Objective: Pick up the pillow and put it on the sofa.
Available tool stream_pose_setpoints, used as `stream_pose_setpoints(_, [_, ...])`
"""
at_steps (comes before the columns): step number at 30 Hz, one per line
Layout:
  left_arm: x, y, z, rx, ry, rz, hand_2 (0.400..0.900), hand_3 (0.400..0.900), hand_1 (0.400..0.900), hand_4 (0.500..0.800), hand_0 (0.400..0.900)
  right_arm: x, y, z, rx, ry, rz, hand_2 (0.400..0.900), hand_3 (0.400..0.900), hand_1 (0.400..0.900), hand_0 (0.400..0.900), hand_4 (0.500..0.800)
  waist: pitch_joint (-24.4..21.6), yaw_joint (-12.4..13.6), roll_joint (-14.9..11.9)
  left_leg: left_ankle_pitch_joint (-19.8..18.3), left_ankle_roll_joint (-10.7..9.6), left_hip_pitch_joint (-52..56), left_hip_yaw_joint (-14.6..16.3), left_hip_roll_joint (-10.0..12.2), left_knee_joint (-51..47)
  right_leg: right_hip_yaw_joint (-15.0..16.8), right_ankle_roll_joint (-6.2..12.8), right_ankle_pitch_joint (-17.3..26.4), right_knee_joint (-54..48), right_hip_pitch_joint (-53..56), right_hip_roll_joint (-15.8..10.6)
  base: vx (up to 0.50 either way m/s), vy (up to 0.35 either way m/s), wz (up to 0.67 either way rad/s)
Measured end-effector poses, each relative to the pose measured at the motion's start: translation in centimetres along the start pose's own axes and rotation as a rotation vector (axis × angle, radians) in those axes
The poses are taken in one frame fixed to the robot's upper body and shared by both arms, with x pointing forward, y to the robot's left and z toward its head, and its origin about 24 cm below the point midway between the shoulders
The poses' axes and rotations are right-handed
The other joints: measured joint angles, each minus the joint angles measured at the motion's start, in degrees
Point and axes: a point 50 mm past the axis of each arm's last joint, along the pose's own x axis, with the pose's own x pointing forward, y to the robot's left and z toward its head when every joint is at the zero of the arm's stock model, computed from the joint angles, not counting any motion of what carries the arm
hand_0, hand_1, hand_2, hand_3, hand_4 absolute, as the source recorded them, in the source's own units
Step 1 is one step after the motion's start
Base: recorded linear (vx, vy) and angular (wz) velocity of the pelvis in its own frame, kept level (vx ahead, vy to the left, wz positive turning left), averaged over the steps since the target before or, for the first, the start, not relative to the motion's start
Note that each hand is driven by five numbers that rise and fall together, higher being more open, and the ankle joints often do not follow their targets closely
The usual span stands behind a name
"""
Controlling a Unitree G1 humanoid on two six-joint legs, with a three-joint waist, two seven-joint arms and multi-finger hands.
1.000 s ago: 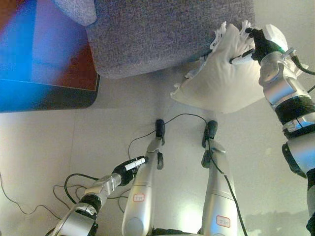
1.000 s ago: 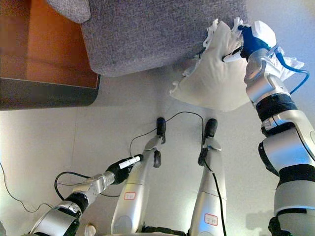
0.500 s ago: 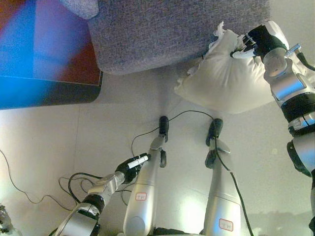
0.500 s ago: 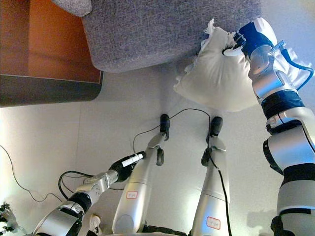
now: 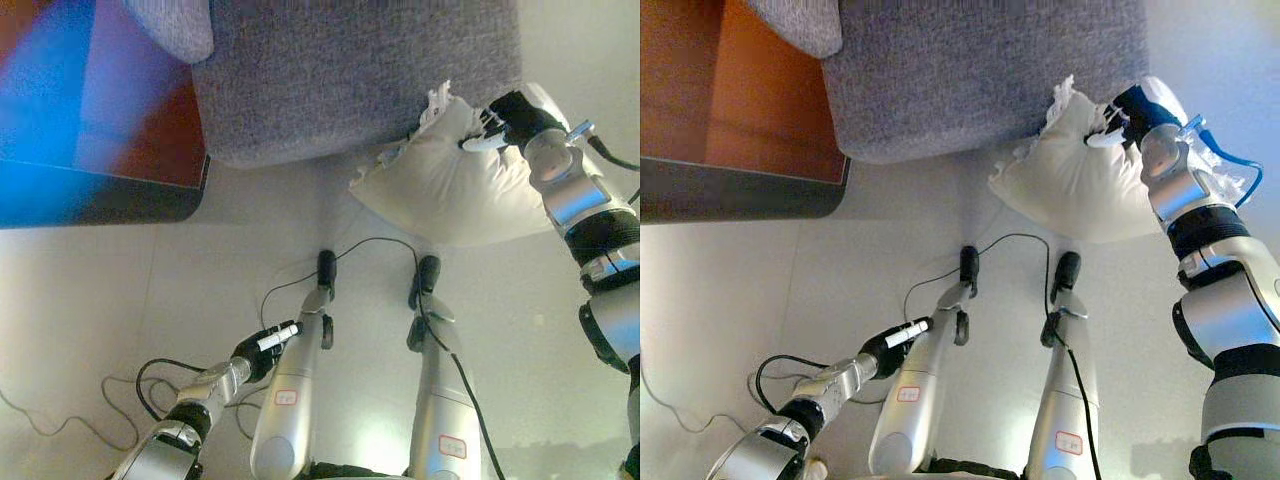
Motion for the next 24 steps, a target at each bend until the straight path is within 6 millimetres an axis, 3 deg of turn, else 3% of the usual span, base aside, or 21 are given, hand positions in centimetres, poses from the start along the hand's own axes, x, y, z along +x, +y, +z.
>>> stream_pose_setpoints(5, [-0.7,1.0,-2.3,-0.013,0.072,0.028,0.9,0.9,0.9,0.8,0.9,-0.6,2.6,-2.1,-0.047,0.02,0.134,0.4,0.4,0.4,0.4,0.5,0.16,-1.48,-1.51,0.48,0.33,9.37,0.65,0.03,-5.29,-0.54,0.34,1.3,-5.7,9.4,0.29,0.01,-0.019,-0.09])
stream_pose_setpoints(10, [-1.6,2.2,-4.3,-0.013,0.171,0.06,0.9,0.9,0.9,0.8,0.9,-1.8,4.7,-3.7,-0.121,-0.004,0.292,0.4,0.4,0.4,0.4,0.5,-0.06,-1.37,-2.83,0.81,0.43,20.79,1.46,0.38,-11.02,-0.75,0.99,2.11,-11.74,20.69,1.08,0.13,-0.006,-0.03])
stream_pose_setpoints(16, [-3.2,4.1,-6.5,-0.042,0.261,0.105,0.9,0.9,0.9,0.8,0.9,-3.4,5.5,-4.1,-0.138,-0.083,0.456,0.4,0.4,0.4,0.4,0.5,-1.64,-1.75,-5.49,1.3,0.24,32.74,1.95,1.02,-18.04,-1.99,1.62,3.44,-20.28,33.39,2.22,0.2,0.015,0.05])
stream_pose_setpoints(24, [-5.2,5.8,-9.4,-0.079,0.395,0.168,0.9,0.9,0.9,0.8,0.9,-4.7,6.3,-3.2,-0.126,-0.159,0.667,0.4,0.4,0.4,0.4,0.5,-8.06,-1.72,-8.96,-0.15,0.0,40.3,1.91,1.23,-20.56,-5.22,1.93,3.75,-27.31,43.84,2.88,0.21,0.039,0.08])
